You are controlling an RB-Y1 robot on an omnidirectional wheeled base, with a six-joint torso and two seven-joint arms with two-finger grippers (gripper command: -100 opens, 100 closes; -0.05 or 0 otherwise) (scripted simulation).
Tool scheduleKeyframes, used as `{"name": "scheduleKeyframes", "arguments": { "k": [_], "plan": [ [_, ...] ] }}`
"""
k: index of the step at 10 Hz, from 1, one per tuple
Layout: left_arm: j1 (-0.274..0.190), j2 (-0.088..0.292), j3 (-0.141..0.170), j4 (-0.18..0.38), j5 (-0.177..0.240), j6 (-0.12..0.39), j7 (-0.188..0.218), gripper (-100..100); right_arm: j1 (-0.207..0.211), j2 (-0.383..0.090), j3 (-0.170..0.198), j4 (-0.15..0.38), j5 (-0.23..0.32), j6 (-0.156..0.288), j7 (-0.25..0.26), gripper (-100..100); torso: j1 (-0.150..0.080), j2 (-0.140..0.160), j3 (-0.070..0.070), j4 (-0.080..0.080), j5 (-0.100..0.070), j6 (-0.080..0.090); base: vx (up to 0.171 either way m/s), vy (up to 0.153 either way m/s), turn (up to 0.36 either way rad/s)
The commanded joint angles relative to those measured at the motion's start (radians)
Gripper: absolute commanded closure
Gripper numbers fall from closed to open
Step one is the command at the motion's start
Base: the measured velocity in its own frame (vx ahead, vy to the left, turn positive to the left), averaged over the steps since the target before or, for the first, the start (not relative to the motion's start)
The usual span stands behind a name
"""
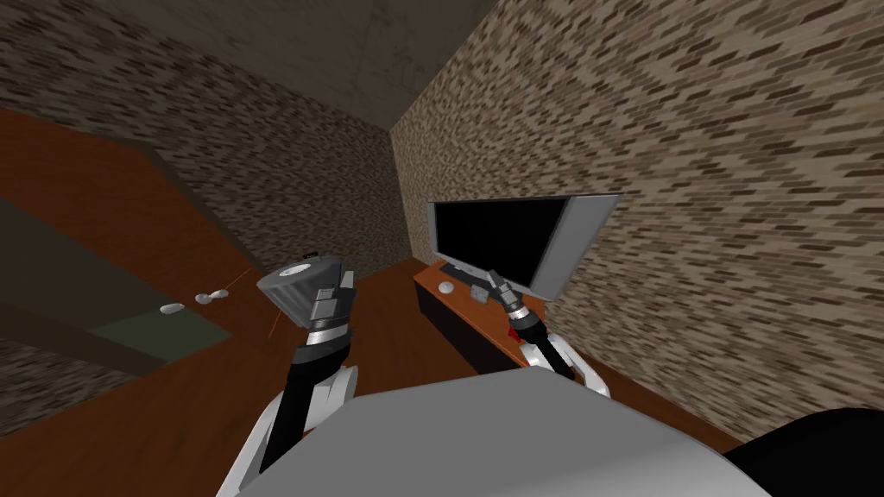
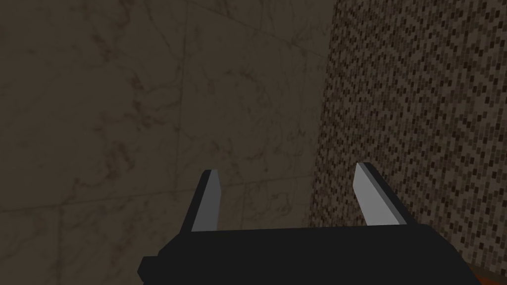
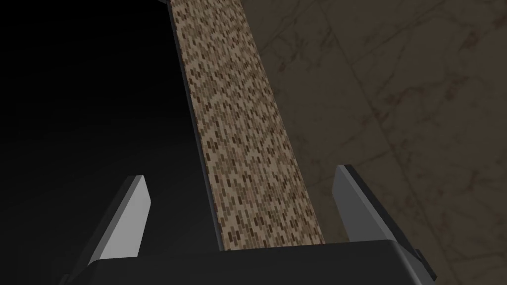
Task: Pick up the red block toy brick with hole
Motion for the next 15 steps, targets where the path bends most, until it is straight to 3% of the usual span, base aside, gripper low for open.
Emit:
{"name": "scheduleKeyframes", "arguments": {
  "k": [1, 7, 12, 15],
  "plan": [
    [0.0, 0.0, 0.0, 0.0, 0.0, 0.0, 0.0, 0, -0.029, -0.045, 0.013, 0.05, 0.033, -0.006, 0.007, -100, 0.0, 0.0, 0.0, 0.0, 0.0, 0.0, 0.013, -0.082, 0.154],
    [0.0, 0.0, 0.0, 0.0, 0.0, 0.0, 0.0, 0, -0.111, -0.18, 0.065, 0.233, 0.159, -0.042, 0.02, -100, 0.002, 0.001, 0.001, 0.0, 0.0, 0.0, -0.032, -0.079, 0.234],
    [0.0, 0.0, 0.0, 0.0, 0.0, 0.0, 0.0, 0, -0.149, -0.239, 0.095, 0.364, 0.229, -0.053, 0.021, -100, 0.004, 0.0, 0.0, 0.0, 0.001, -0.001, -0.034, -0.05, 0.177],
    [0.0, 0.0, 0.0, 0.0, 0.0, 0.0, 0.0, 0, -0.182, -0.292, 0.129, 0.454, 0.303, -0.059, 0.017, -100, 0.004, 0.001, 0.001, 0.0, 0.001, 0.0, -0.049, -0.033, 0.193]
  ]
}}
